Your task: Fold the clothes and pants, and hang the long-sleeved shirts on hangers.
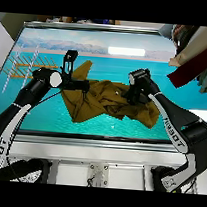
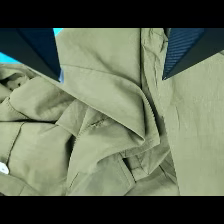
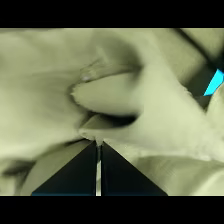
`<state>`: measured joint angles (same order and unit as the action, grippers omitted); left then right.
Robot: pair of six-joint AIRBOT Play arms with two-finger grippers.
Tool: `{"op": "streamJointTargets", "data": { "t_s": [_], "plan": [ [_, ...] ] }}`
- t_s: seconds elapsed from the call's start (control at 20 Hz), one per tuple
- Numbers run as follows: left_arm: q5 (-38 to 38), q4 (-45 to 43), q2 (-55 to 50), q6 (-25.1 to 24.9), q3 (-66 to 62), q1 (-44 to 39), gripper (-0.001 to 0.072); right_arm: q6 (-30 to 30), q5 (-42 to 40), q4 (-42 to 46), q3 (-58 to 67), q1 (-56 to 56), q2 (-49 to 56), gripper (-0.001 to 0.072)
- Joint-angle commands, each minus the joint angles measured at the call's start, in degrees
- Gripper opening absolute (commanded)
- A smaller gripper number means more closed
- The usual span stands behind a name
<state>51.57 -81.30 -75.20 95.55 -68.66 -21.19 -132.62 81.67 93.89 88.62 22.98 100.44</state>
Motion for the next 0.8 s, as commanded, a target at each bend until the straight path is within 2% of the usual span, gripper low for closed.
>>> {"op": "streamJointTargets", "data": {
  "t_s": [0.0,0.2,0.3,0.45,0.75],
  "plan": [
    [0.83,0.35,-0.02,-1.84,-0.07,-0.42,0.0675,14.64,-0.04,0.2,0.0,1.4,-6.03,0.0017],
    [-1.53,-0.31,-2.14,-5.79,-0.07,-5.07,0.0675,20.09,0.31,0.13,0.0,5.2,-16.46,0.0017],
    [-4.37,-0.17,-5.2,-5.73,-0.33,-5.38,0.0675,20.37,1.18,0.13,0.0,7.19,-19.8,0.0018],
    [-4.48,-0.17,-12.15,-5.73,-4.9,-3.5,0.0675,20.39,1.2,0.0,-0.02,9.46,-22.45,0.0017],
    [4.17,-0.04,-24.46,-5.73,-17.18,0.83,0.0675,20.37,1.33,-0.04,0.0,10.73,-23.19,0.0017]
  ]
}}
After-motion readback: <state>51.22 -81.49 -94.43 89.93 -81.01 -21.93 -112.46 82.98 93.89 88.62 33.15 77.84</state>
